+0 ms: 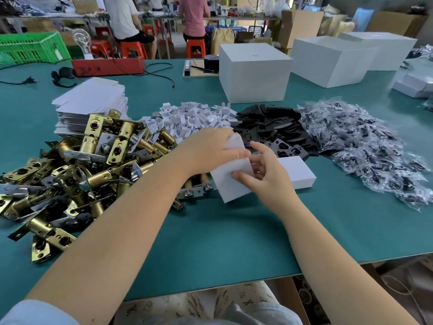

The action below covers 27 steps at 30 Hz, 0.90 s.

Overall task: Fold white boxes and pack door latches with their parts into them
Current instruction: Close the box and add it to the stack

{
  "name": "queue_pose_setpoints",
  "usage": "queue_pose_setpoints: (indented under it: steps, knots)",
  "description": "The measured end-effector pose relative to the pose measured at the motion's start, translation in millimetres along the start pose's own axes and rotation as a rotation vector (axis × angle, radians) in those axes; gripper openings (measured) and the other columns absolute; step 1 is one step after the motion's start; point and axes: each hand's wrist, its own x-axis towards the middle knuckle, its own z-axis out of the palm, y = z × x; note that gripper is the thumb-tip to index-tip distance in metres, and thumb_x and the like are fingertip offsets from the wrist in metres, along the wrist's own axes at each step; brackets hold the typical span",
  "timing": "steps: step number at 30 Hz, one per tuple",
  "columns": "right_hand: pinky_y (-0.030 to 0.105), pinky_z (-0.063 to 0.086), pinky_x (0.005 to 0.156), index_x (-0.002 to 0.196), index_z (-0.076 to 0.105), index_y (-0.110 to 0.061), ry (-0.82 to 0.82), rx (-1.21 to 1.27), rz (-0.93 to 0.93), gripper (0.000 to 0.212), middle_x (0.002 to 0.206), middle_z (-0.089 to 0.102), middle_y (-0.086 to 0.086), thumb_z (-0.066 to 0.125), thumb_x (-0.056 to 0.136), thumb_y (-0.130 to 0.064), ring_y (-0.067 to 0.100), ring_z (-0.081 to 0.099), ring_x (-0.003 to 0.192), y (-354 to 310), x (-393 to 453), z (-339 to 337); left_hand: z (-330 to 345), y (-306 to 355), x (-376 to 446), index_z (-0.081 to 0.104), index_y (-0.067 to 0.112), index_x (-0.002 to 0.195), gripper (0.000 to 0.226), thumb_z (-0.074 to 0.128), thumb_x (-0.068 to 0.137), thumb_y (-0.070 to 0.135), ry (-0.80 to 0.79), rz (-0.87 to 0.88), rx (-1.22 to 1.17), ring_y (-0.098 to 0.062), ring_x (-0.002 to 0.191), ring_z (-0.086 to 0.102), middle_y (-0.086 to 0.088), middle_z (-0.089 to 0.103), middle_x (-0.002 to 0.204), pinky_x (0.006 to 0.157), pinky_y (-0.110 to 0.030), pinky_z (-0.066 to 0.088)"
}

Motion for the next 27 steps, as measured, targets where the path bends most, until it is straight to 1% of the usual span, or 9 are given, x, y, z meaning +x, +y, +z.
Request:
queue_pose_setpoints:
  steps: [3, 7, 12, 15, 17, 20, 23, 25, 27]
  knots:
    - [0.012, 0.048, 0.076, 0.124, 0.042, -0.036, 0.127, 0.142, 0.033, 0.055, 0.102, 0.062, -0.016, 0.075, 0.081, -0.027, -0.004, 0.061, 0.09, -0.9, 2.3, 0.1, 3.7, -9.8, -7.0, 0.06, 0.015, 0.097, 0.045, 0.051, 0.093, 0.059, 0.149, -0.122, -0.301, -0.016, 0.072, 0.057, -0.001, 0.061, 0.086, 0.06, -0.026, 0.043]
    - [0.022, 0.049, 0.081, 0.125, 0.053, -0.025, 0.196, 0.421, 0.117, 0.028, 0.099, 0.064, -0.012, 0.055, 0.097, -0.027, 0.002, 0.061, 0.09, -11.7, 5.3, 2.5, 14.8, -0.4, -11.6, 0.06, 0.021, 0.086, 0.038, 0.05, 0.095, 0.057, 0.343, -0.313, -0.811, -0.004, 0.066, 0.059, 0.004, 0.059, 0.08, 0.055, -0.017, 0.049]
    - [0.017, 0.049, 0.068, 0.099, 0.063, -0.035, 0.174, 0.486, 0.237, 0.021, 0.084, 0.069, -0.02, 0.046, 0.098, -0.023, -0.003, 0.061, 0.075, -25.1, 15.1, -7.8, 36.5, 21.4, -7.9, 0.057, 0.013, 0.106, 0.044, 0.053, 0.094, 0.056, 0.347, -0.594, -1.284, -0.021, 0.084, 0.065, -0.007, 0.06, 0.098, 0.049, -0.029, 0.056]
    - [0.026, 0.052, 0.078, 0.11, 0.061, -0.029, 0.076, 0.402, 0.32, 0.02, 0.098, 0.068, -0.01, 0.051, 0.096, -0.019, 0.007, 0.06, 0.084, -28.2, 18.2, -23.0, 43.7, 24.4, -3.4, 0.057, 0.015, 0.1, 0.033, 0.051, 0.098, 0.047, 0.323, -0.654, -1.39, -0.022, 0.082, 0.063, -0.009, 0.06, 0.099, 0.046, -0.029, 0.055]
    - [0.027, 0.051, 0.074, 0.119, 0.057, -0.016, 0.143, 0.419, 0.393, 0.023, 0.105, 0.064, 0.001, 0.053, 0.096, -0.017, 0.013, 0.057, 0.085, -27.9, 18.9, -28.1, 47.6, 29.1, 1.1, 0.054, 0.017, 0.093, 0.022, 0.049, 0.102, 0.036, 0.283, -0.657, -1.439, -0.022, 0.084, 0.061, -0.009, 0.057, 0.1, 0.048, -0.031, 0.056]
    - [0.033, 0.048, 0.073, 0.104, 0.063, -0.014, 0.326, 0.388, 0.361, 0.012, 0.1, 0.064, 0.006, 0.056, 0.095, -0.017, 0.018, 0.058, 0.083, -19.8, 15.0, -34.4, 61.0, 42.3, 4.6, 0.052, 0.009, 0.108, 0.014, 0.045, 0.103, 0.02, 0.242, -0.573, -1.399, -0.027, 0.102, 0.058, -0.013, 0.056, 0.112, 0.077, -0.042, 0.059]
    - [0.031, 0.05, 0.073, 0.097, 0.07, -0.029, 0.463, 0.24, 0.25, 0.018, 0.094, 0.07, -0.011, 0.055, 0.093, -0.02, 0.009, 0.061, 0.083, -10.1, 11.0, -41.5, 76.9, 59.2, 0.1, 0.024, 0.007, 0.151, 0.057, 0.046, 0.1, 0.022, 0.197, -0.484, -1.157, -0.027, 0.13, 0.045, -0.009, 0.047, 0.143, 0.109, -0.042, 0.038]
    - [0.028, 0.051, 0.08, 0.099, 0.07, -0.034, 0.536, 0.195, 0.224, 0.021, 0.096, 0.069, -0.018, 0.054, 0.092, -0.021, 0.003, 0.062, 0.089, -5.5, 10.2, -46.0, 85.6, 69.6, -2.3, -0.01, 0.012, 0.156, 0.08, 0.047, 0.101, 0.027, 0.178, -0.392, -1.044, -0.019, 0.146, 0.022, -0.001, 0.02, 0.161, 0.118, -0.035, 0.021]
    - [0.033, 0.048, 0.096, 0.119, 0.065, -0.022, 0.588, 0.17, 0.247, 0.028, 0.114, 0.066, -0.01, 0.056, 0.092, -0.021, 0.009, 0.06, 0.107, -0.5, 11.9, -51.5, 91.3, 74.1, -0.8, -0.021, 0.014, 0.152, 0.092, 0.053, 0.1, 0.03, 0.154, -0.321, -1.0, -0.014, 0.15, 0.003, 0.002, -0.003, 0.165, 0.123, -0.036, 0.008]
